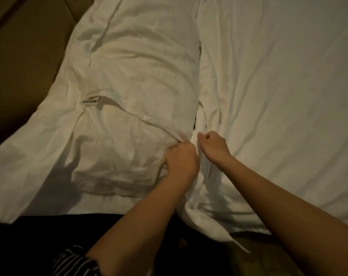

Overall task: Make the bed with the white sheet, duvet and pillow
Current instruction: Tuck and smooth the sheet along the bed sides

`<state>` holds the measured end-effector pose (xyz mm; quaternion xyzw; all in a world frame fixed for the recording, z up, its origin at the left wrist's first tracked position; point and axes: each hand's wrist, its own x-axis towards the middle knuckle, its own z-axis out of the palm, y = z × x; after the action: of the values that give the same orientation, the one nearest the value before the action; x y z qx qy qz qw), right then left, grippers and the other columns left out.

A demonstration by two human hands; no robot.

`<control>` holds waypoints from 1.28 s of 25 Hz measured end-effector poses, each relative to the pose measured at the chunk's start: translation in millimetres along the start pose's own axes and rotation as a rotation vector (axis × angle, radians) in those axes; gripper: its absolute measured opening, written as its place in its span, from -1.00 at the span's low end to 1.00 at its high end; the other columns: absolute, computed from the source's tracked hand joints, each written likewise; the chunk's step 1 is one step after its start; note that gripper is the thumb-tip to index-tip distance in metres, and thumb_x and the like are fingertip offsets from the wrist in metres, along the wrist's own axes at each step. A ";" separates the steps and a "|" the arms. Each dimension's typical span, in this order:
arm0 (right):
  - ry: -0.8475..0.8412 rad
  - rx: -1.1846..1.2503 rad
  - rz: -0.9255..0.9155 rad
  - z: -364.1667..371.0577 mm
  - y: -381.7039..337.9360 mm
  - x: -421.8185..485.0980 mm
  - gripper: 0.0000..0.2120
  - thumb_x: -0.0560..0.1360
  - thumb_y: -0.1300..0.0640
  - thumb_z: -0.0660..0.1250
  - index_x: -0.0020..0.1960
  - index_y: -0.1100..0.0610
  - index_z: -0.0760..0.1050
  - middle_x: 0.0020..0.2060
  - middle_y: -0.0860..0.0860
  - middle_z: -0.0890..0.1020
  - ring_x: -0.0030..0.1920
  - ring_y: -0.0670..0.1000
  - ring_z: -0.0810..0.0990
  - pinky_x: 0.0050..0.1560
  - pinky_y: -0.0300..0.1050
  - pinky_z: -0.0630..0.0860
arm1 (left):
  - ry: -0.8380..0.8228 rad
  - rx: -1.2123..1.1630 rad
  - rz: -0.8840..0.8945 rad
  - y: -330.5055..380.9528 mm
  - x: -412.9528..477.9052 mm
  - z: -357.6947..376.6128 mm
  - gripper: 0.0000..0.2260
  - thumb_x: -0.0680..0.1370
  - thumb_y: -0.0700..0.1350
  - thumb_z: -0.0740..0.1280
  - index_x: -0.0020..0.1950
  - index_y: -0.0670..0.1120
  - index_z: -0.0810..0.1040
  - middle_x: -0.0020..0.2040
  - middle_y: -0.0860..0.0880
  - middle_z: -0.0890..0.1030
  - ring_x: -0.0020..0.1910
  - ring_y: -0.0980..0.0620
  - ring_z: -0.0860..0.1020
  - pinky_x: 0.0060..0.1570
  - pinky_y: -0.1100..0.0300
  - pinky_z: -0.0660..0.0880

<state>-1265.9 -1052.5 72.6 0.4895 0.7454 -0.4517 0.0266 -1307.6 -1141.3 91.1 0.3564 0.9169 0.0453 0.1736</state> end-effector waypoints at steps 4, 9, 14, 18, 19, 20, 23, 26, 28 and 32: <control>-0.060 -0.182 0.089 7.2 9.9 43.0 -0.48 0.57 -0.24 0.02 0.18 0.19 0.36 0.07 0.13 0.53 0.06 0.14 0.53 0.01 -0.02 0.43 | 0.073 0.006 -0.031 13.5 26.3 22.0 -0.88 0.47 -0.06 0.44 -0.20 -0.09 0.64 -0.24 -0.05 0.66 -0.29 0.01 0.64 -0.37 0.28 0.28; -0.072 -0.351 0.031 2.4 3.2 70.3 -0.53 0.63 -0.13 -0.05 0.25 0.22 0.37 0.14 0.17 0.53 0.08 0.16 0.53 -0.09 -0.09 0.34 | 0.125 -0.058 0.040 12.4 34.0 45.7 -0.66 0.10 -0.05 0.63 -0.56 -0.05 0.45 -0.63 0.02 0.44 -0.71 0.08 0.40 -0.57 0.40 0.17; -0.011 -0.265 -0.064 4.9 -14.3 45.6 -0.59 0.66 0.00 -0.06 0.15 0.25 0.44 0.09 0.19 0.56 0.05 0.18 0.53 -0.12 -0.14 0.31 | 0.256 -0.079 0.184 -9.9 18.9 28.0 -0.75 0.25 -0.03 0.46 -0.52 -0.05 0.44 -0.60 0.02 0.45 -0.66 0.07 0.40 -0.48 0.36 0.18; -0.017 -0.122 -0.143 -2.6 -40.8 -0.7 -0.60 0.66 0.01 -0.03 0.17 0.24 0.46 0.10 0.21 0.57 0.06 0.17 0.53 -0.07 -0.14 0.35 | 0.417 -0.164 0.236 -29.4 -17.8 4.4 -0.75 0.34 -0.01 0.27 -0.51 -0.09 0.44 -0.58 -0.02 0.45 -0.66 0.04 0.39 -0.53 0.37 0.11; -0.028 -0.106 -0.180 -0.5 -52.3 -12.0 -0.61 0.66 0.02 -0.02 0.16 0.25 0.47 0.11 0.22 0.57 0.07 0.18 0.54 -0.03 -0.11 0.39 | 0.473 -0.182 0.237 -38.7 -26.9 -2.8 -0.74 0.35 0.00 0.23 -0.50 -0.09 0.44 -0.58 -0.02 0.45 -0.66 0.03 0.39 -0.56 0.37 0.15; -0.031 -0.104 -0.220 3.8 -65.3 -23.0 -0.61 0.65 0.02 -0.01 0.15 0.26 0.47 0.12 0.24 0.57 0.09 0.20 0.54 0.03 -0.07 0.43 | 0.531 -0.190 0.236 -50.0 -35.9 -11.2 -0.73 0.35 0.00 0.21 -0.49 -0.09 0.45 -0.57 -0.03 0.45 -0.66 0.01 0.40 -0.59 0.35 0.19; -0.038 -0.077 -0.305 30.2 -98.6 -45.7 -0.61 0.65 0.02 -0.02 0.19 0.22 0.47 0.15 0.22 0.57 0.12 0.22 0.53 0.11 -0.01 0.45 | 0.583 -0.181 0.174 -92.0 -54.3 -31.1 -0.75 0.36 0.00 0.28 -0.48 -0.10 0.45 -0.58 -0.04 0.45 -0.66 0.00 0.41 -0.64 0.34 0.22; -0.052 -0.092 -0.290 53.4 -107.2 -50.0 -0.60 0.66 0.00 -0.04 0.25 0.19 0.44 0.19 0.21 0.55 0.15 0.23 0.51 0.13 -0.02 0.43 | 0.534 -0.045 0.127 -116.3 -53.1 -29.1 -0.72 0.17 -0.07 0.59 -0.44 -0.11 0.50 -0.58 -0.05 0.46 -0.67 -0.01 0.43 -0.69 0.32 0.20; -0.059 -0.082 -0.282 61.4 -104.9 -45.9 -0.59 0.65 -0.03 -0.05 0.25 0.18 0.44 0.20 0.20 0.55 0.16 0.22 0.51 0.14 -0.01 0.43 | 0.515 -0.029 0.098 -121.6 -47.6 -17.7 -0.71 0.12 -0.08 0.63 -0.38 -0.12 0.55 -0.56 -0.06 0.48 -0.66 -0.01 0.45 -0.69 0.31 0.24; -0.040 0.106 -0.267 61.7 -88.7 -45.3 -0.57 0.63 -0.09 0.03 0.31 0.16 0.43 0.21 0.11 0.56 0.18 0.11 0.52 0.13 -0.11 0.42 | 0.517 -0.162 0.005 -116.8 -58.1 3.9 -0.69 0.26 0.01 0.57 -0.21 -0.10 0.54 -0.40 -0.05 0.57 -0.50 -0.06 0.55 -0.60 0.23 0.36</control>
<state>-1334.1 -1137.6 115.3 0.3778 0.7783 -0.4996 -0.0448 -1340.9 -1267.0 79.8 0.3201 0.9234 0.2082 -0.0385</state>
